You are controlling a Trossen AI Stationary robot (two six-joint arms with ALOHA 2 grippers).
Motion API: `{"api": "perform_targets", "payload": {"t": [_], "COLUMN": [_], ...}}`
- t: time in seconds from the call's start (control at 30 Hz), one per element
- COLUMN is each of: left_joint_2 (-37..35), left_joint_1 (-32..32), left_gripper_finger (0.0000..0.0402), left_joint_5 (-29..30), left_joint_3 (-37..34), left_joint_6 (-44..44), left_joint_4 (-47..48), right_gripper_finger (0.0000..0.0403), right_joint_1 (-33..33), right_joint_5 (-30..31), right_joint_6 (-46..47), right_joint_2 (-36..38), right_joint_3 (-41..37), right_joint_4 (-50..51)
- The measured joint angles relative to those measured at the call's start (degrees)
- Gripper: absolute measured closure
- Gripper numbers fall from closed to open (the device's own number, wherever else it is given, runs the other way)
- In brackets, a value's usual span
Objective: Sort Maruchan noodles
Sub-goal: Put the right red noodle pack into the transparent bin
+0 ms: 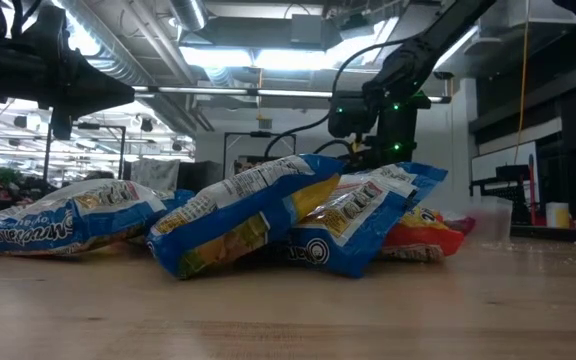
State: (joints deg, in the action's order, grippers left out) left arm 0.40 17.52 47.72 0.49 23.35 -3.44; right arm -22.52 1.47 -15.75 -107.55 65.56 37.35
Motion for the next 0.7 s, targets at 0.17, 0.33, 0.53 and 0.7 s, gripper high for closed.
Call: {"api": "perform_targets", "payload": {"t": [0.17, 0.33, 0.53, 0.7], "left_joint_2": [0.0, 0.0, 0.0, 0.0], "left_joint_1": [0.0, 0.0, 0.0, 0.0], "left_gripper_finger": [0.0357, 0.0357, 0.0357, 0.0357], "left_joint_5": [0.0, 0.0, 0.0, 0.0], "left_joint_3": [0.0, 0.0, 0.0, 0.0], "left_joint_6": [0.0, 0.0, 0.0, 0.0], "left_joint_4": [0.0, 0.0, 0.0, 0.0], "right_gripper_finger": [0.0393, 0.0396, 0.0401, 0.0403], "right_joint_1": [0.0, 0.4, 2.0, 2.6], "right_joint_5": [-0.8, -1.1, -1.5, -1.1], "right_joint_6": [1.7, 3.3, 5.4, 8.0], "right_joint_2": [0.0, 0.1, 3.0, 6.2], "right_joint_3": [0.0, 0.0, 2.5, 6.0], "right_joint_4": [0.0, 0.0, 1.1, 4.0]}}
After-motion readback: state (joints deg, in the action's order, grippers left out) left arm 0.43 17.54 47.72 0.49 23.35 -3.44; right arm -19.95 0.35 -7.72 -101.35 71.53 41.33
